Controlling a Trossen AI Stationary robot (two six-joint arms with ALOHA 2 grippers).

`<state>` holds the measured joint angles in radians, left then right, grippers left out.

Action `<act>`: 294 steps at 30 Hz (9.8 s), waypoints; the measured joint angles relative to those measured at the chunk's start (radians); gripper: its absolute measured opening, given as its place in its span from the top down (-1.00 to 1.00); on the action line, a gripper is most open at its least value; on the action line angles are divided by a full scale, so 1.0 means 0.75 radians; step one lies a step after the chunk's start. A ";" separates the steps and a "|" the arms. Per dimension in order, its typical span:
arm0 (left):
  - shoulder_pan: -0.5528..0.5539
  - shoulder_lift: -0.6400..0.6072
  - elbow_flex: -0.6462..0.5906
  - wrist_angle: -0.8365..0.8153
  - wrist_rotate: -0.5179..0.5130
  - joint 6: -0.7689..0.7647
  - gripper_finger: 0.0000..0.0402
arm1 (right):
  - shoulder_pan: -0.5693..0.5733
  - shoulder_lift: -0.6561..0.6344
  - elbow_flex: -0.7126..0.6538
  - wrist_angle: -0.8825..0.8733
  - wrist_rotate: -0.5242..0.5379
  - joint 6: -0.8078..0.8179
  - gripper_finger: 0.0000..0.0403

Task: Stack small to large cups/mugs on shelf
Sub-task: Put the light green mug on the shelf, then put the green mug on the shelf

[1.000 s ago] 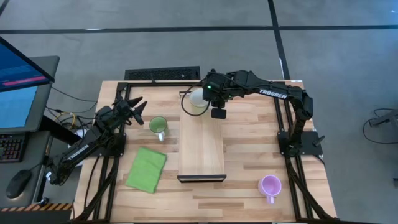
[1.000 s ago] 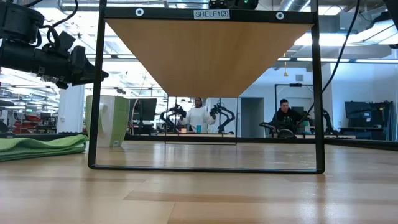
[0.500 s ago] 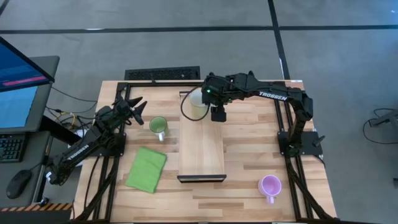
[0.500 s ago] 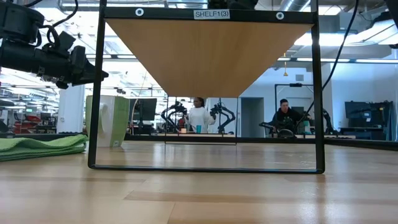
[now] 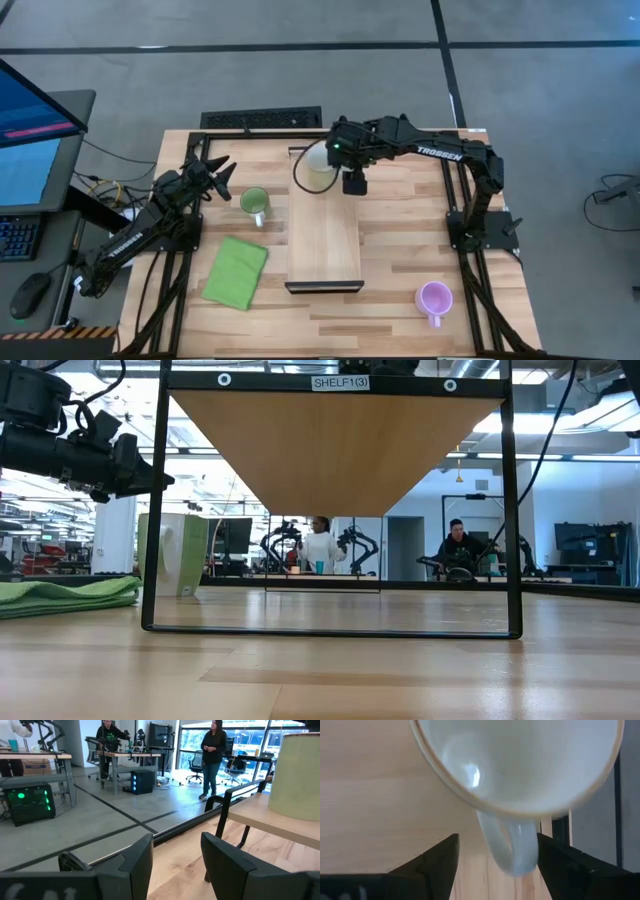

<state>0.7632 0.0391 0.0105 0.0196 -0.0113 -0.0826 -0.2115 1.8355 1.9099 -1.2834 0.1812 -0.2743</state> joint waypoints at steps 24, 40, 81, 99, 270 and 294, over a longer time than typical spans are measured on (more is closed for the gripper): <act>0.000 0.000 0.000 0.000 0.000 0.000 0.22 | 0.048 -0.082 -0.001 -0.357 0.060 0.401 -0.37; 0.000 0.000 0.000 0.000 0.000 0.000 0.22 | 0.177 -0.529 -0.251 -0.094 0.153 0.403 -0.37; 0.000 0.000 0.000 0.000 0.000 0.000 0.22 | 0.173 -1.676 -2.132 1.671 0.190 0.214 -0.37; 0.000 0.000 0.000 0.000 0.000 0.000 0.22 | 0.173 -1.980 -2.336 1.756 0.190 0.215 -0.37; -0.405 1.632 1.003 -1.005 0.068 0.417 0.22 | 0.173 -2.221 -2.335 1.431 0.184 0.215 -0.37; -0.404 1.623 1.004 -0.935 0.030 0.398 0.22 | 0.173 -2.221 -2.335 1.407 0.184 0.226 -0.37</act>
<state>0.4599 1.2560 0.7631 -0.6815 0.0113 0.2161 -0.0814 0.1699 0.1589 -0.2283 0.3195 -0.1051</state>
